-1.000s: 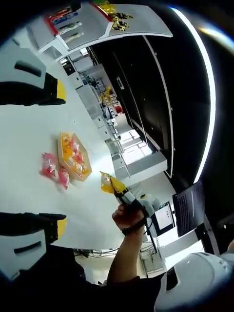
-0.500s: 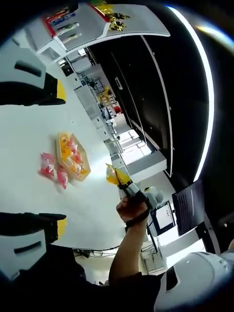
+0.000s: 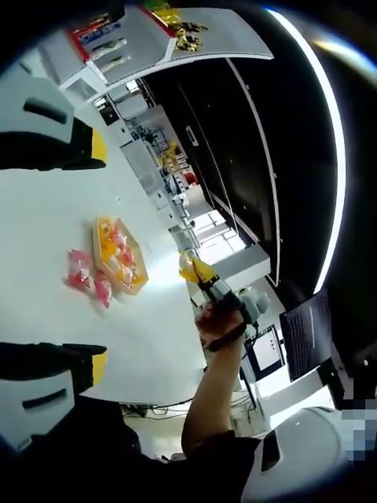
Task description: Pick up the marshmallows scattered on the table and place them into the bowl on the table
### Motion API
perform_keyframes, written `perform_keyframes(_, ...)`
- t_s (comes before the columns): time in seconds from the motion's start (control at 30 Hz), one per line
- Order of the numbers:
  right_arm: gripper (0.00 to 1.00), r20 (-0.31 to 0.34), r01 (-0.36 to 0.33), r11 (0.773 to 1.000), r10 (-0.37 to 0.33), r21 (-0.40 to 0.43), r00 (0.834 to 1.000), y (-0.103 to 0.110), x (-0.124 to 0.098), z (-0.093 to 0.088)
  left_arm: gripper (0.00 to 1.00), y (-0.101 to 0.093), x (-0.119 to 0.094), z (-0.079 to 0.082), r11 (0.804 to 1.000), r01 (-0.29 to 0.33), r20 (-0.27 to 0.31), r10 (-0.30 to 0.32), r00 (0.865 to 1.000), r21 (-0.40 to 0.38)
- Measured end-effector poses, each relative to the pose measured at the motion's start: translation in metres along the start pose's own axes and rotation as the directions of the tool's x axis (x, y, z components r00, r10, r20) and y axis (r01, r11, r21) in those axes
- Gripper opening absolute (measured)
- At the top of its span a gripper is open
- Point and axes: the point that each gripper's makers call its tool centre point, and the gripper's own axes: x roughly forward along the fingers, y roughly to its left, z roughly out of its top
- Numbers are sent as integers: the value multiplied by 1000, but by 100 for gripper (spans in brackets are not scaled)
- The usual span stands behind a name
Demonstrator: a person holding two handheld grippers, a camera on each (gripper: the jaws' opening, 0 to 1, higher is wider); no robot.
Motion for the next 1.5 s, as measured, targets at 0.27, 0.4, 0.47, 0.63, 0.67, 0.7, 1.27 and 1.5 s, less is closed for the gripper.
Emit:
perform_keyframes(0.27, 2, -26, 24, 1000, -25, -18, 999, -12, 22, -1, 91, 2, -1, 1, 1000, -5, 2, 5, 1000, 2)
perform_keyframes(0.4, 2, -60, 47, 999, -47, 3, 997, -28, 35, -14, 91, 3, -2, -1, 1000, -7, -3, 7, 1000, 3)
perform_keyframes(0.47, 2, -71, 62, 998, -61, 12, 996, -35, 39, -19, 91, 3, -3, -1, 1000, -8, -4, 8, 1000, 0)
perform_keyframes(0.63, 2, -86, 103, 994, -99, 35, 991, -54, 46, -30, 91, 5, -4, -3, 1000, -11, -9, 11, 1000, 1)
perform_keyframes(0.67, 2, -92, 112, 993, -108, 40, 990, -58, 48, -33, 91, 5, -4, -4, 1000, -12, -10, 12, 1000, 0)
perform_keyframes(0.7, 2, -94, 118, 992, -114, 44, 989, -61, 48, -35, 91, 5, -4, -4, 1000, -12, -10, 12, 1000, 0)
perform_keyframes(1.27, 3, -130, 215, 976, -212, 16, 969, -95, 59, -66, 90, 3, -5, -8, 1000, -10, -22, 10, 1000, 3)
perform_keyframes(1.5, 3, -132, 234, 972, -232, 7, 964, -97, 58, -75, 90, 3, -4, -7, 1000, -9, -24, 9, 1000, 7)
